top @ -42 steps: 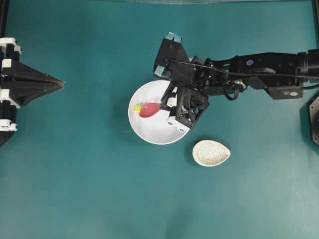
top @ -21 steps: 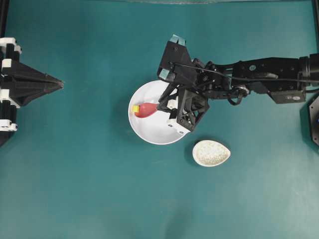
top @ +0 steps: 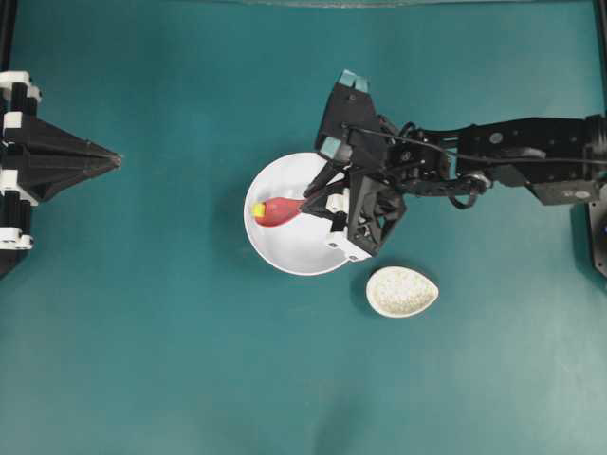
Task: Scoop the yellow hexagonal prism block from the bowl with a spoon using the right arm.
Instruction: 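Tilt the spoon up and lift the yellow block out of the bowl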
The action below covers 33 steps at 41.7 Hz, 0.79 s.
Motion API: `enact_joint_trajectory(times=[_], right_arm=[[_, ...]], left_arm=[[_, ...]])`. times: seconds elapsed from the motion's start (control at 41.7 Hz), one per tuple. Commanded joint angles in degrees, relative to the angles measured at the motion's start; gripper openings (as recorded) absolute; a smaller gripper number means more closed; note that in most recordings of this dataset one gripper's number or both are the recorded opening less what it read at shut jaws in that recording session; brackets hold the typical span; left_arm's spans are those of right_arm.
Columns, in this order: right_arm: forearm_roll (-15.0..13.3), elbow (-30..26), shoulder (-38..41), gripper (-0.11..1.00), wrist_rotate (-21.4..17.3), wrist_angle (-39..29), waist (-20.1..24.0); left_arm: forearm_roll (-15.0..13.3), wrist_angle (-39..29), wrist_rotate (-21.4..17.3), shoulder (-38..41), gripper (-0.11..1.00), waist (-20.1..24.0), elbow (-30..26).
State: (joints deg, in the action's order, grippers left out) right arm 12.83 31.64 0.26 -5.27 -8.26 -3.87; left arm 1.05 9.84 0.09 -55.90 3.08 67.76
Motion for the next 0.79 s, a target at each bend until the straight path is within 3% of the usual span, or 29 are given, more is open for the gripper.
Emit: enact_joint_trajectory(times=[0.0,0.264,0.503,0.767], right_arm=[[0.0,0.3,-2.5,0.25,-0.1,2.4,0.4],[-0.3,4.4,-5.4,0.25,0.4,12.5,1.8],[-4.0,12.1,-11.8,0.25,0.4,33.0,4.0],[-4.0,16.3,-16.2,0.25,0.3,35.2,4.0]], left_arm=[[0.2,0.4,0.1,0.3,0.0,0.1,-1.0],[0.2,0.4,0.1,0.4,0.0,0.0,-1.0],[0.2,0.4,0.2,0.3,0.0,0.0,-1.0],[0.1,0.5,0.3,0.3,0.0,0.0,-1.0]])
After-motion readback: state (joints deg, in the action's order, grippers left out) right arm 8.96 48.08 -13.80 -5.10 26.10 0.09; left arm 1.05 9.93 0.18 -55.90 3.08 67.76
